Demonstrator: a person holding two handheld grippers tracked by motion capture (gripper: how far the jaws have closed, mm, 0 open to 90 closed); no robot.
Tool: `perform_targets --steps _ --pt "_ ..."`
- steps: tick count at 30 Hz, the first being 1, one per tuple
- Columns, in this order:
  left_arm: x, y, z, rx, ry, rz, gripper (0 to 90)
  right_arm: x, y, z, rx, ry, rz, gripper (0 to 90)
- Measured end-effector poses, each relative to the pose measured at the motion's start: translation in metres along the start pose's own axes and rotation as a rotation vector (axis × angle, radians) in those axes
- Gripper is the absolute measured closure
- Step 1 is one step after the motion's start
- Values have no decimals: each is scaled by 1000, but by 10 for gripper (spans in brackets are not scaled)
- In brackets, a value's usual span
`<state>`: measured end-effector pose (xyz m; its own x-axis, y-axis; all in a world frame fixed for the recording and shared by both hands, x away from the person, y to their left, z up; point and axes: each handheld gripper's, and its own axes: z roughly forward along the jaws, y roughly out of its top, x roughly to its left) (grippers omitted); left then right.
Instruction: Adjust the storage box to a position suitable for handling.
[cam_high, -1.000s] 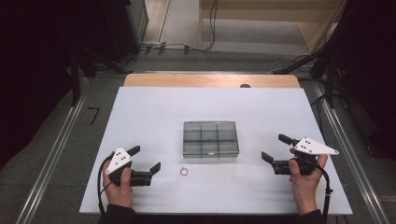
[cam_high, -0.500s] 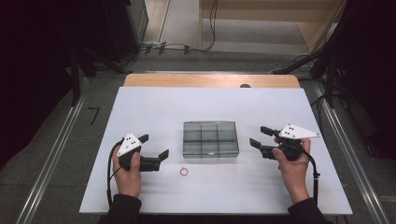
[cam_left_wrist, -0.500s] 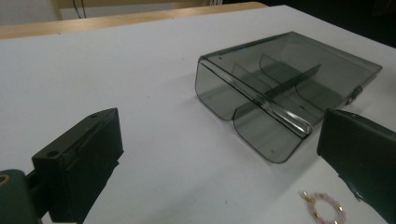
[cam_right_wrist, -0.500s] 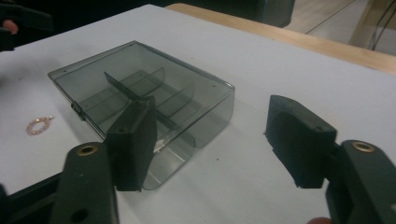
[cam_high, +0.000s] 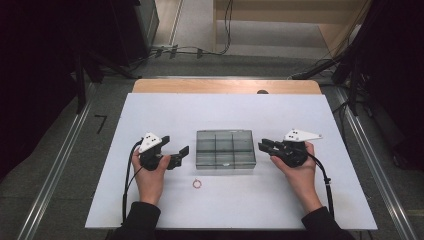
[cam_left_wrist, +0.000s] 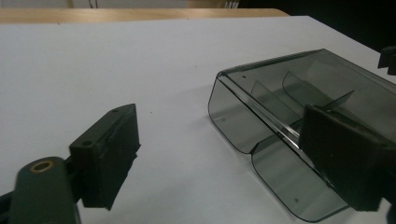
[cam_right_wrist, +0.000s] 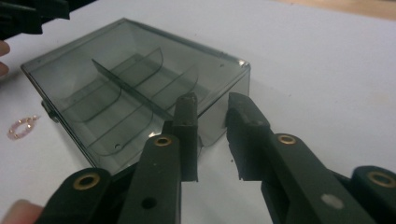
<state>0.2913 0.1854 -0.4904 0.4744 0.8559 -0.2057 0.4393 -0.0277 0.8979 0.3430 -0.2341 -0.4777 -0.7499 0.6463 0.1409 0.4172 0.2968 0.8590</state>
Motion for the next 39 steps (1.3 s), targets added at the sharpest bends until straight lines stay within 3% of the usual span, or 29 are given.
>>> perform_targets --steps 2,5,9,14,16,22,23,28,32,39 --pt "1 -2 5 18 -9 -16 143 0 -2 3 9 2 -2 731" --pt "0 -5 9 51 -9 -28 254 5 -9 13 41 -30 -21 760" --pt "-4 -10 16 106 -19 -54 367 3 -11 17 56 -13 6 786" --pt "-13 -14 22 146 -39 -42 591 7 -19 23 118 -13 7 829" --pt "-15 -14 23 163 -44 -26 663 8 -20 23 119 -12 0 845" --pt "-19 -16 26 190 -88 11 763 13 -23 21 114 -14 5 876" --pt "-21 -16 26 191 -95 11 819 14 -24 20 114 -11 10 878" --pt "-23 -17 27 192 -104 23 896 17 -26 17 102 0 26 879" --pt "-25 -18 26 191 -87 33 900 22 -28 14 90 -14 4 880" --pt "-26 -19 24 198 -121 26 900 28 -33 5 94 -4 12 882"
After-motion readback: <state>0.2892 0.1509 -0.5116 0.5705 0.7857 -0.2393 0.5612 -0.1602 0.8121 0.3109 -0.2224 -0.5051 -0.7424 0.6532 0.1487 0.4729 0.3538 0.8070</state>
